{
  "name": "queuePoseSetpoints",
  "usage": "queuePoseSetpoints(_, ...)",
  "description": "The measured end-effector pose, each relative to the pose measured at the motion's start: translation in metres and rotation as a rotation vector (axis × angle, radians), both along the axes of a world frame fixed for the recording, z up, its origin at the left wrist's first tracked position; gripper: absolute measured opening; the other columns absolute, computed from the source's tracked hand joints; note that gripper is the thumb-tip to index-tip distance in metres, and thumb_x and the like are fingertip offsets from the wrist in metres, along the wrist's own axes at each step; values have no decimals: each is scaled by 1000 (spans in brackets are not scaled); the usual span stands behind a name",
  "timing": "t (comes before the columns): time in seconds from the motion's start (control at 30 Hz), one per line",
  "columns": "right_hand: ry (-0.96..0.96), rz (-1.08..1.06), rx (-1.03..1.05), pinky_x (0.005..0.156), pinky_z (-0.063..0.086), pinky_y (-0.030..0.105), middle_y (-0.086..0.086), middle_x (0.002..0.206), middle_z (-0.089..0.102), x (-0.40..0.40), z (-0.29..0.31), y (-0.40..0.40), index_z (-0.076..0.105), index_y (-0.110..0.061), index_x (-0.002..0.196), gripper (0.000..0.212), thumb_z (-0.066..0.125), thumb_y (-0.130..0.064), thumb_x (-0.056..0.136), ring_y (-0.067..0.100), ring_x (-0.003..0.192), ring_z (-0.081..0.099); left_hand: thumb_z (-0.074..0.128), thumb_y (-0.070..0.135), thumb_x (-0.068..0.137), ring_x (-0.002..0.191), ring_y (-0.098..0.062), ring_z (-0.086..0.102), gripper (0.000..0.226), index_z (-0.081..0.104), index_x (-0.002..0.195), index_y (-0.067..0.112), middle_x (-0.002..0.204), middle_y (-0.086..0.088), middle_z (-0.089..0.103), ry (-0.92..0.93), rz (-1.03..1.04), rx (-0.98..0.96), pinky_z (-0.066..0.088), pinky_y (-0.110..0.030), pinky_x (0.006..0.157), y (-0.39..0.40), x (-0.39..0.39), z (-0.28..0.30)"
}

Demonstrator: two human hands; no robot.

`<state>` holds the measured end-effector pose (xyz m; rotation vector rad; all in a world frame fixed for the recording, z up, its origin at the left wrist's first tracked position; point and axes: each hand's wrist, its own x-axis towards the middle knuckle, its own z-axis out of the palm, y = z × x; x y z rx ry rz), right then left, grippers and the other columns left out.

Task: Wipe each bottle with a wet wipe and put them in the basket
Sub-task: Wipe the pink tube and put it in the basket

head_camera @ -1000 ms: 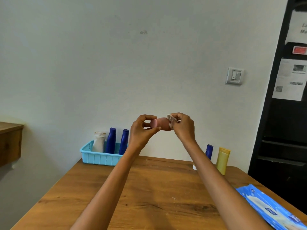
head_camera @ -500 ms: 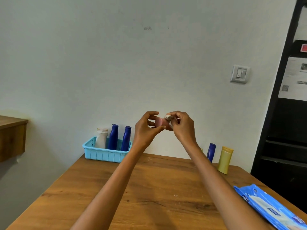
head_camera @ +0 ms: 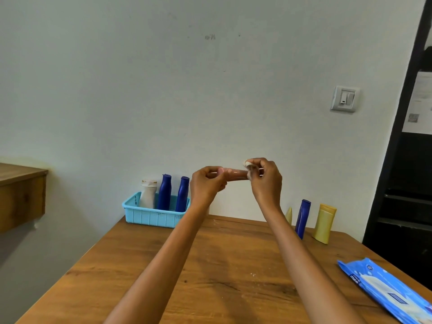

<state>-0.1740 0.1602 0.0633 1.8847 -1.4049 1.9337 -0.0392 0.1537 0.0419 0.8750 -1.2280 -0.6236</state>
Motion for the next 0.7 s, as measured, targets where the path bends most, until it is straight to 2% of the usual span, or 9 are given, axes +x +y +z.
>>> queuePoseSetpoints(0.1, 19, -64, -22, 66, 35, 1, 7, 108, 60, 4, 3, 0, 66, -12, 104, 17, 55, -8, 92, 13, 93, 58, 67, 32, 83, 79, -13, 70, 34, 63, 109, 9, 99, -9, 70, 172, -133, 190, 58, -23, 70, 0, -3, -7)
queuePoseSetpoints(0.23, 286, 13, -70, 74, 39, 5, 2, 105, 60, 21, -18, 5, 69, -13, 103, 19, 57, -7, 89, 11, 93, 59, 70, 24, 82, 79, -21, 71, 29, 66, 100, 1, 89, -12, 72, 504, -359, 325, 58, -29, 75, 3, 0, -8)
queuePoseSetpoints(0.3, 387, 13, -106, 78, 46, 10, 0, 108, 60, 23, -32, 7, 69, -14, 108, 23, 58, -7, 89, 10, 95, 60, 70, 21, 82, 73, -23, 71, 26, 66, 96, 0, 82, -14, 71, 596, -413, 379, 59, -30, 72, 3, 3, -7)
queuePoseSetpoints(0.37, 360, 15, -131, 78, 51, 15, 0, 108, 62, 16, -33, 6, 69, -14, 108, 23, 61, -6, 88, 11, 95, 61, 70, 21, 82, 71, -24, 70, 31, 64, 101, -2, 80, -15, 69, 586, -443, 413, 59, -31, 70, 2, 3, -7)
queuePoseSetpoints(0.43, 270, -12, -143, 74, 47, 9, 2, 104, 64, 7, -24, 2, 70, -13, 105, 21, 63, -6, 87, 13, 92, 62, 70, 22, 83, 72, -25, 68, 37, 60, 106, -4, 84, -16, 66, 572, -461, 432, 59, -33, 71, 2, 0, -7)
queuePoseSetpoints(0.53, 109, -59, -104, 73, 37, 1, 7, 105, 64, 1, -9, 0, 69, -11, 106, 20, 63, -8, 87, 16, 94, 63, 68, 22, 84, 67, -25, 68, 34, 56, 104, -2, 84, -17, 63, 567, -479, 444, 59, -32, 68, 5, -6, -5)
queuePoseSetpoints(0.7, 271, -13, -87, 73, 39, 3, 2, 107, 62, 19, -20, 6, 71, -11, 102, 17, 61, -11, 88, 11, 95, 60, 67, 19, 85, 70, -24, 70, 24, 62, 93, -2, 70, -13, 71, 583, -529, 427, 59, -33, 74, 5, -5, -7)
